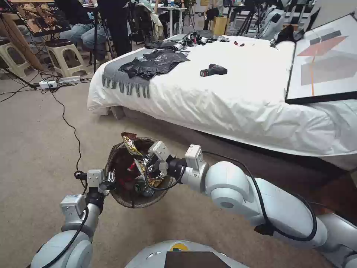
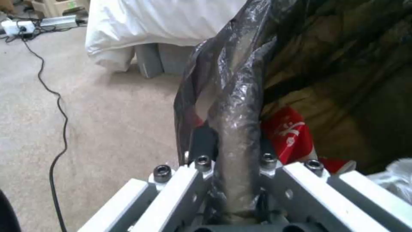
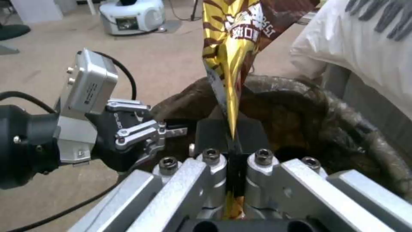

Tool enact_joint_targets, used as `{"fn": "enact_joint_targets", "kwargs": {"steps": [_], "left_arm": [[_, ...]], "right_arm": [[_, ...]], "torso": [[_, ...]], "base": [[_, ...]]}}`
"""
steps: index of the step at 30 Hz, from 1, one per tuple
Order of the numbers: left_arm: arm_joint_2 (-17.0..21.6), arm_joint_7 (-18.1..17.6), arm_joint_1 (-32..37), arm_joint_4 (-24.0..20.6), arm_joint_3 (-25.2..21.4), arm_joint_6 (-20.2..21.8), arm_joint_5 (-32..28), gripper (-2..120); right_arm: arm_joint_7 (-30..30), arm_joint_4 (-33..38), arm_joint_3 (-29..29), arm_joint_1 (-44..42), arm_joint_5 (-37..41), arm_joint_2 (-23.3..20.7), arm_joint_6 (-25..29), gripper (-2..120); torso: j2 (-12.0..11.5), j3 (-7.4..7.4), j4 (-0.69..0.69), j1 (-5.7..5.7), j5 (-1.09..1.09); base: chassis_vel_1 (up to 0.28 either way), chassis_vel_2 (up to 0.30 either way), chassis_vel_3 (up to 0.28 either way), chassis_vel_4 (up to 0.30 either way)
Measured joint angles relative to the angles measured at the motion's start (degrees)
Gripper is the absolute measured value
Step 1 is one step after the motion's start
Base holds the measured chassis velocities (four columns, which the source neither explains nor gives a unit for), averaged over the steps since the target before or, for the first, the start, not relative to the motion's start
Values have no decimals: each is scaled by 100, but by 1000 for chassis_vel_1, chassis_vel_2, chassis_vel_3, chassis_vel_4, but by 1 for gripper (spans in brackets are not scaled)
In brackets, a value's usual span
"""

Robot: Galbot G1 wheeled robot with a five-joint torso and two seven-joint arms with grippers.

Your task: Pick up the trash bin, then pick up the garbage from the floor and place it into the trash bin.

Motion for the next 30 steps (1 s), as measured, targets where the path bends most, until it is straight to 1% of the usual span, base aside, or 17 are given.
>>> {"fn": "enact_joint_targets", "kwargs": {"steps": [2, 3, 4, 5, 7, 9, 10, 11, 12, 14, 15, 18, 21, 23, 24, 27, 30], "left_arm": [[-1, 0, 3, 0, 1, 8, 1, 3], [-4, 0, 5, 0, 3, 14, 3, 3], [-4, 0, 6, 0, 4, 14, 3, 3], [-4, 0, 6, 0, 4, 14, 3, 3], [-7, 0, 9, 0, 5, 14, 5, 3], [-9, 0, 10, 0, 8, 14, 6, 3], [-12, 0, 10, 0, 12, 14, 9, 3], [-14, 0, 10, 0, 15, 14, 9, 3], [-14, 1, 10, 0, 18, 14, 12, 3], [-14, 1, 10, 0, 18, 14, 12, 3], [-13, 5, 7, 0, 20, 14, 14, 3], [-12, 9, 6, 0, 22, 14, 16, 3], [-11, 9, 7, 0, 22, 15, 17, 3], [-7, 17, 9, 0, 18, 14, 17, 3], [-7, 17, 9, 0, 18, 14, 17, 3], [-6, 25, 4, 0, 17, 14, 18, 3], [-7, 27, 0, 0, 16, 11, 18, 3]], "right_arm": [[43, -12, -73, 33, -16, 56, 0, 7], [96, -25, -171, 85, -33, 104, 14, 20], [98, -31, -186, 100, -37, 107, 18, 23], [98, -31, -186, 100, -37, 107, 18, 23], [101, -41, -199, 125, -42, 111, 21, 34], [104, -44, -205, 138, -47, 111, 22, 37], [105, -47, -212, 152, -52, 113, 24, 43], [107, -48, -215, 159, -53, 114, 24, 45], [111, -48, -221, 172, -58, 118, 25, 51], [111, -48, -221, 172, -58, 118, 25, 51], [114, -59, -239, 198, -92, 124, 36, 60], [135, -71, -245, 238, -101, 144, 47, 75], [142, -71, -244, 252, -98, 149, 47, 77], [152, -75, -236, 294, -90, 161, 51, 93], [152, -75, -236, 294, -90, 161, 51, 93], [167, -72, -173, 333, -69, 190, 75, 100], [165, -35, -63, 351, -7, 184, 98, 100]], "torso": [[0, 0, 0, 0, 0], [0, 0, 0, 0, 0], [0, 0, 0, 0, 0], [0, 0, 0, 0, 0], [0, 0, 0, 0, 0], [0, 0, 0, 0, 0], [0, 0, 0, 0, 0], [0, 0, 0, 0, 0], [0, 0, 0, 0, 0], [0, 0, 0, 0, 0], [0, 0, 0, 0, 0], [0, 0, 0, 0, 0], [0, 0, 0, 0, 0], [0, 0, 0, 0, 0], [0, 0, 0, 0, 0], [0, 0, 0, 0, 0], [0, 0, 0, 0, 0]], "base": [[0, 0, 0, 0], [0, 0, 0, 0], [0, 0, 0, 0], [0, 0, 0, 0], [0, 0, 0, 0], [0, 0, 0, 0], [0, 0, 0, 0], [0, 0, 0, 0], [0, 0, 0, 0], [0, 0, 0, 0], [0, 0, 0, 0], [0, 0, 0, 0], [0, 0, 0, 0], [0, 0, 0, 0], [0, 0, 0, 0], [0, 0, 0, 0], [0, 0, 0, 0]]}}
